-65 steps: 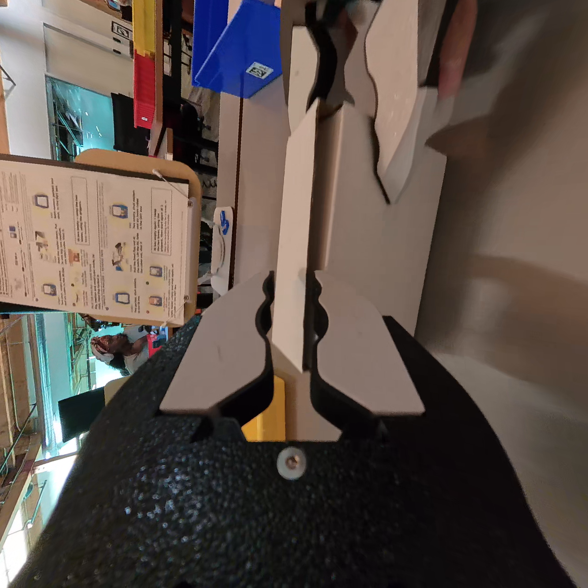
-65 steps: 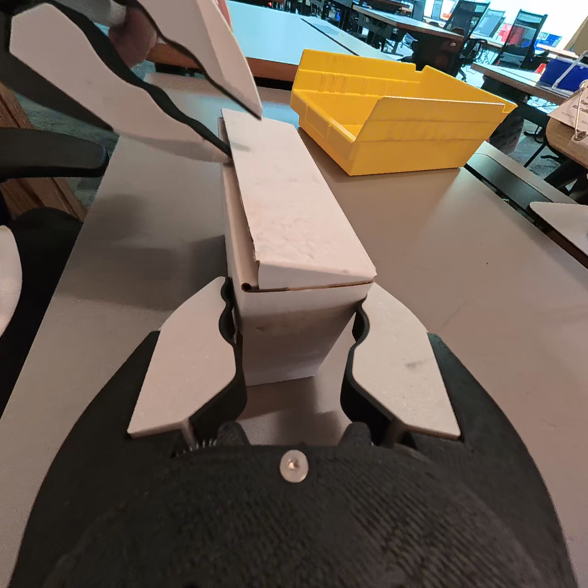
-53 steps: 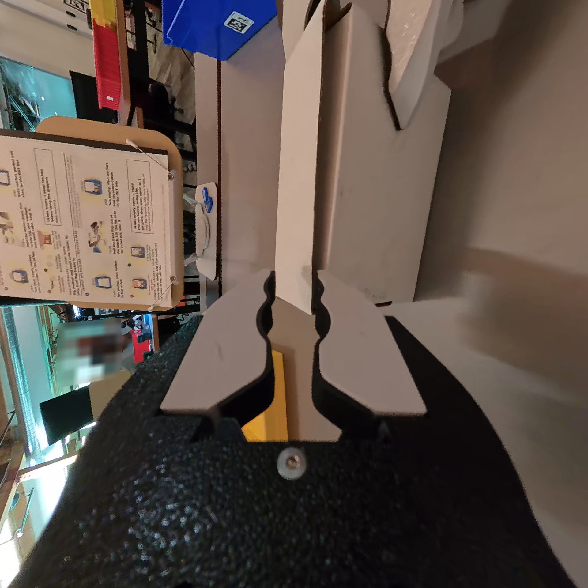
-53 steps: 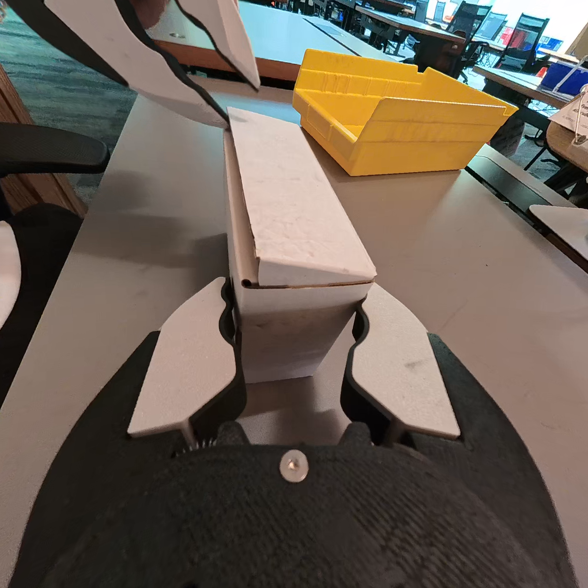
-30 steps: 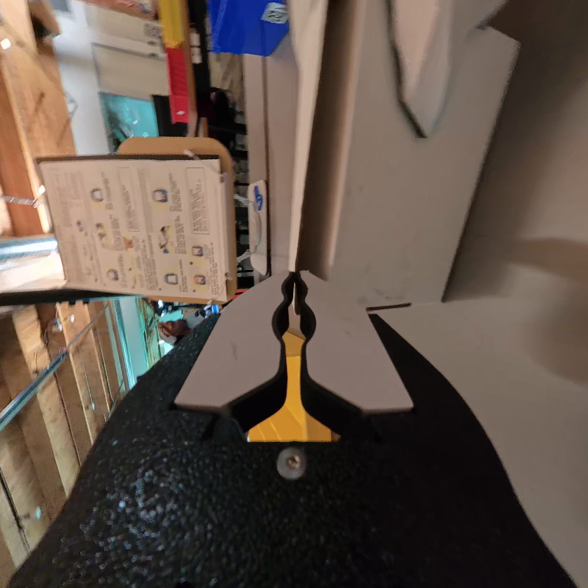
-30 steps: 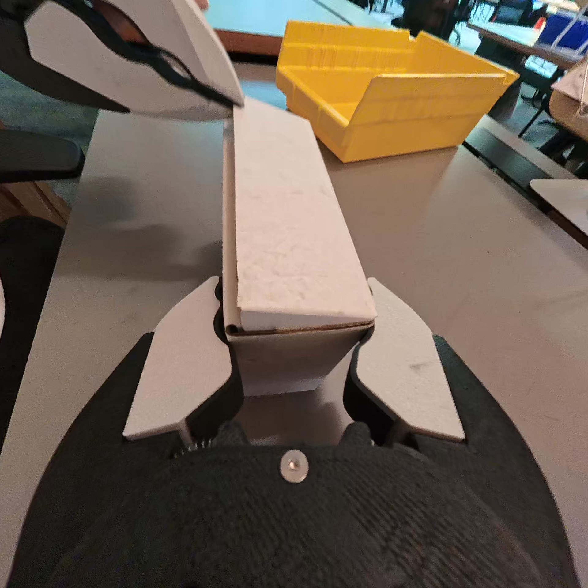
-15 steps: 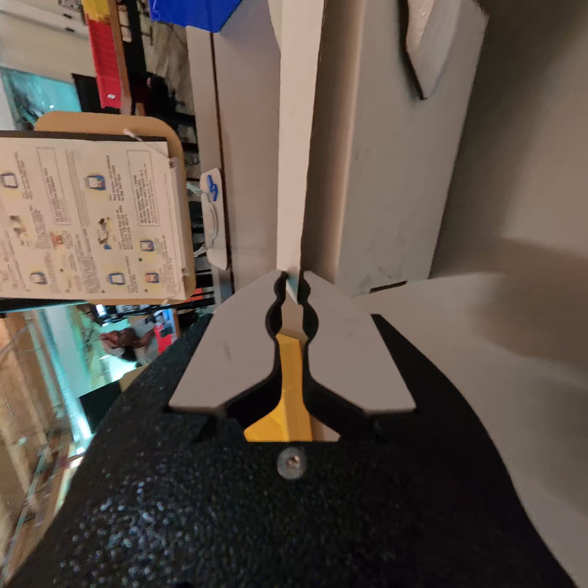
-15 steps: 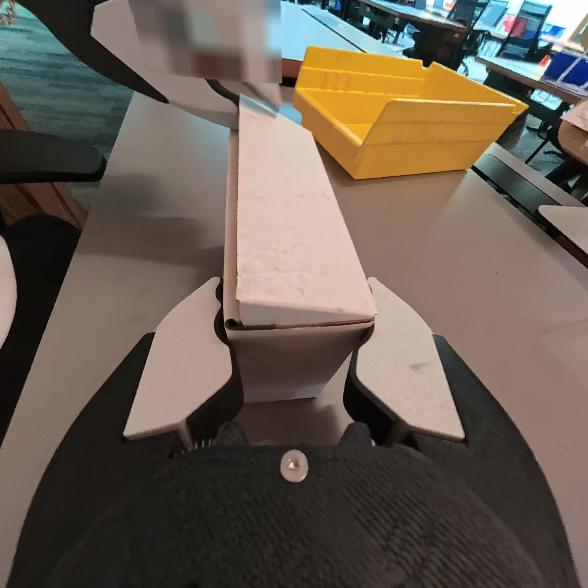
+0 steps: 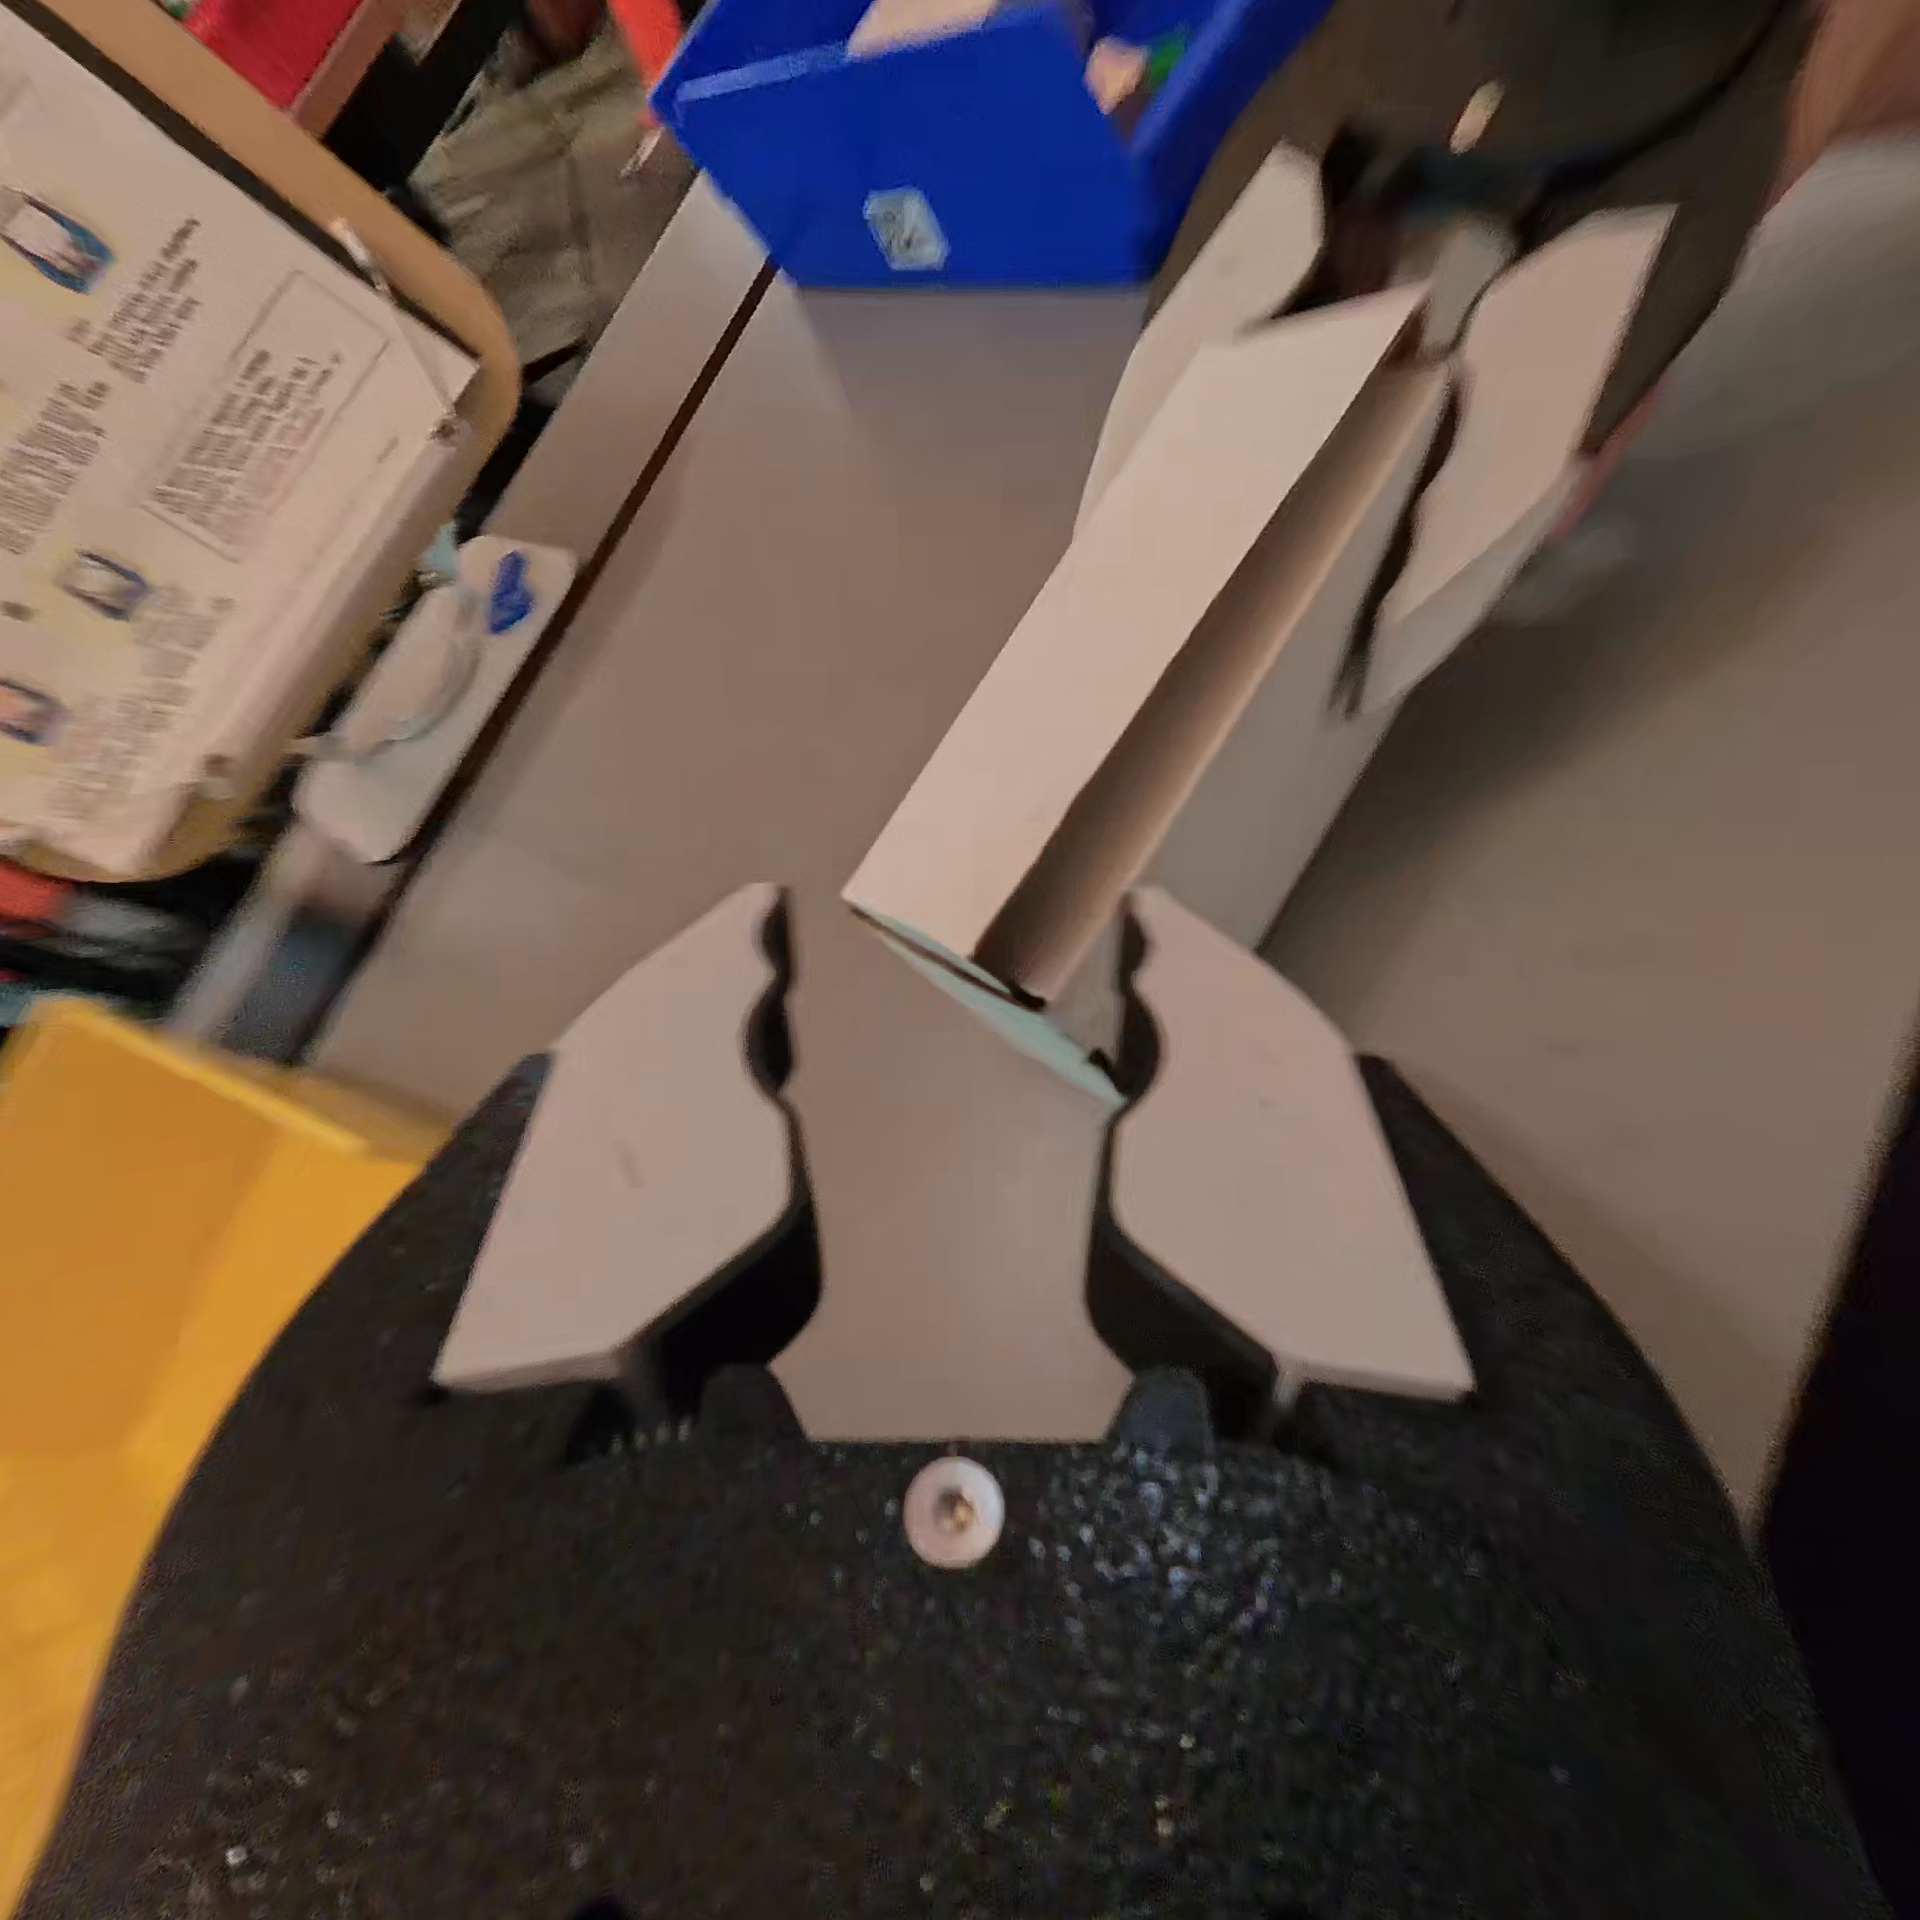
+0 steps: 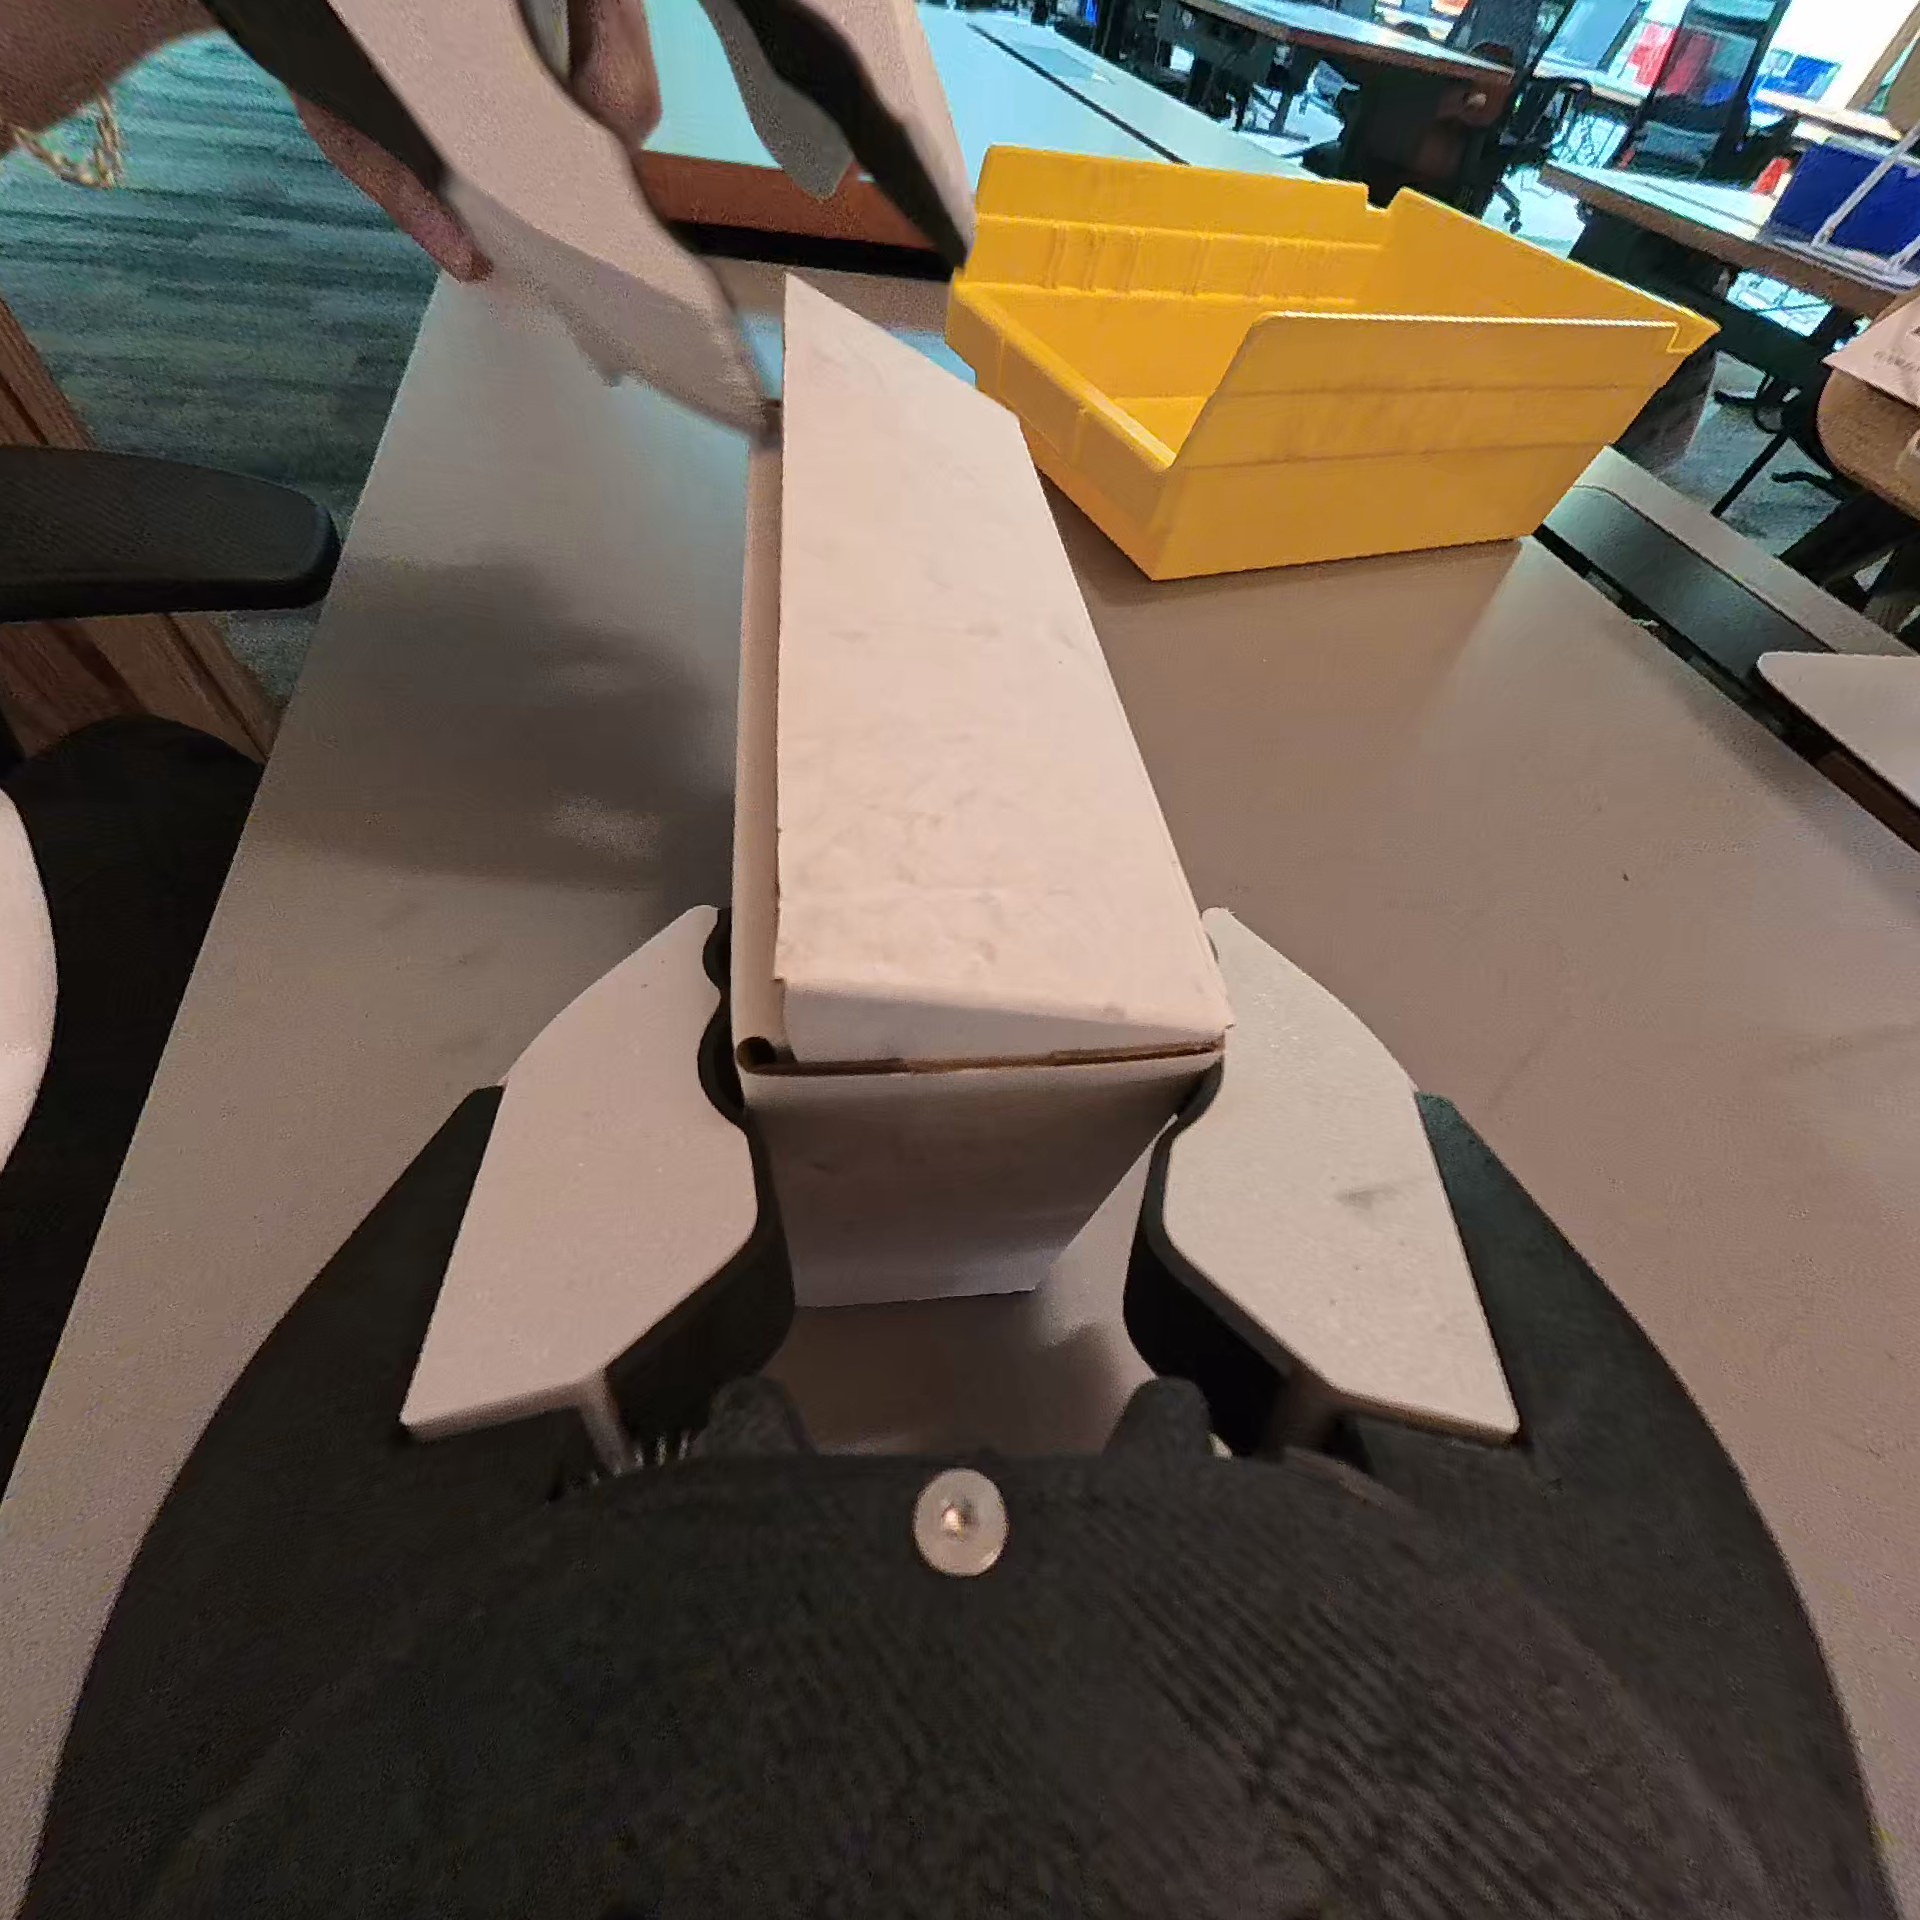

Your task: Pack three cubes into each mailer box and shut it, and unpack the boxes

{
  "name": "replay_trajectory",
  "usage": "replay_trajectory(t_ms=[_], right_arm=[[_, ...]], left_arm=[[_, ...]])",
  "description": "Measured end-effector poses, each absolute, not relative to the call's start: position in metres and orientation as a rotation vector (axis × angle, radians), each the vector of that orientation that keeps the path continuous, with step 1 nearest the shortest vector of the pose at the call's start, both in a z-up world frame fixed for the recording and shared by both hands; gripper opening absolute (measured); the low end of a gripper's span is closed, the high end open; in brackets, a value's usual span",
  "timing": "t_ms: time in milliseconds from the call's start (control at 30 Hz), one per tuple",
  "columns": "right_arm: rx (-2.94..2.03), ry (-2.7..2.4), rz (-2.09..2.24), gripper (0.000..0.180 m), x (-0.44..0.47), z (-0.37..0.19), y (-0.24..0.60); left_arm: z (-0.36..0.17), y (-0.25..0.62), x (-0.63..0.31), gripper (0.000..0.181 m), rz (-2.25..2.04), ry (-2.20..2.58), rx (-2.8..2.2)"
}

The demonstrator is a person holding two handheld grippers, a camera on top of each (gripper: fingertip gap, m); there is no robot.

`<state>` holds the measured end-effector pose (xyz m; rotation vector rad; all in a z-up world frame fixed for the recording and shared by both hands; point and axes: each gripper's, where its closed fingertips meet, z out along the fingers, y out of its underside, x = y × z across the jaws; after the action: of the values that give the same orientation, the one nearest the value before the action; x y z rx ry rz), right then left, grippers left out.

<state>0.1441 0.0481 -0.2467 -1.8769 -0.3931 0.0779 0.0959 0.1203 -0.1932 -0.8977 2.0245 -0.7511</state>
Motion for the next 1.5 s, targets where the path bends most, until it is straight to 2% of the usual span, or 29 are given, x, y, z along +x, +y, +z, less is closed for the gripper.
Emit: replay_trajectory(t_ms=[33,133,233,367,500,667,767,833,967,1200,1500], right_arm=[[-1.873,-0.389,0.079,0.081,0.144,-0.247,0.049],[-1.855,-0.389,0.098,0.080,0.143,-0.246,0.050],[-1.837,-0.449,0.160,0.080,0.133,-0.246,0.045],[-1.824,-0.475,0.206,0.080,0.124,-0.245,0.044],[-1.829,-0.481,0.197,0.080,0.123,-0.246,0.045],[-1.914,-0.553,-0.007,0.084,0.145,-0.238,0.022],[-1.803,-0.511,-0.131,0.074,0.151,-0.196,0.012],[-1.766,-0.544,-0.259,0.058,0.149,-0.181,0.008],[-1.898,-0.662,-0.456,0.048,0.148,-0.190,0.005],[-2.014,-0.888,-0.706,0.006,0.148,-0.197,0.008],[-2.008,-0.699,-0.646,0.004,0.160,-0.172,0.024]], left_arm=[[-0.192,0.119,0.093,0.070,-0.900,2.004,-0.944],[-0.203,0.126,0.087,0.089,-1.229,1.956,-1.070],[-0.237,0.129,0.088,0.103,-1.269,2.025,-1.107],[-0.256,0.100,0.090,0.104,-1.358,2.151,-1.039],[-0.271,0.082,0.103,0.091,-1.288,2.229,-0.954],[-0.270,0.081,0.113,0.087,-1.320,2.194,-0.941],[-0.271,0.082,0.113,0.087,-1.311,2.188,-0.945],[-0.271,0.081,0.113,0.087,-1.313,2.188,-0.945],[-0.271,0.082,0.113,0.087,-1.312,2.187,-0.945],[-0.272,0.085,0.115,0.086,-1.274,2.163,-0.967],[-0.276,0.092,0.119,0.085,-1.180,2.163,-1.020]])
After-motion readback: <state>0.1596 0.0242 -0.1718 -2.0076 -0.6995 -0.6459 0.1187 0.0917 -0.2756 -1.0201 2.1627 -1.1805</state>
